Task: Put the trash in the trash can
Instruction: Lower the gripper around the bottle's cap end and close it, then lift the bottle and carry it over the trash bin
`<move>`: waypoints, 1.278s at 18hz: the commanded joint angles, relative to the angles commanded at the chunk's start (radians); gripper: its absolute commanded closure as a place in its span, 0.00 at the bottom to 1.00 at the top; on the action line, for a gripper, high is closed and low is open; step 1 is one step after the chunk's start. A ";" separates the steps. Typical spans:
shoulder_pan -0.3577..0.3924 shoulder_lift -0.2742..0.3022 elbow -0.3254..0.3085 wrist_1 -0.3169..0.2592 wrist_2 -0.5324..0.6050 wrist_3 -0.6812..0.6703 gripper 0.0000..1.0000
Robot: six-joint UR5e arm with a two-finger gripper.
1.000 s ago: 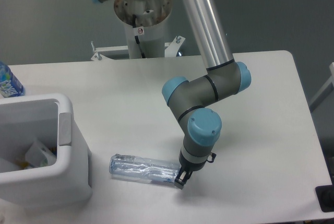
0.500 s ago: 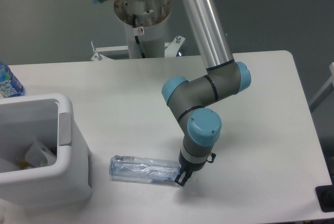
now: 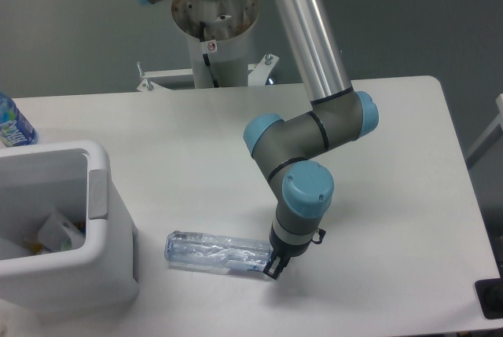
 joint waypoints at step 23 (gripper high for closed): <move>0.080 0.412 0.100 0.175 0.000 0.190 0.86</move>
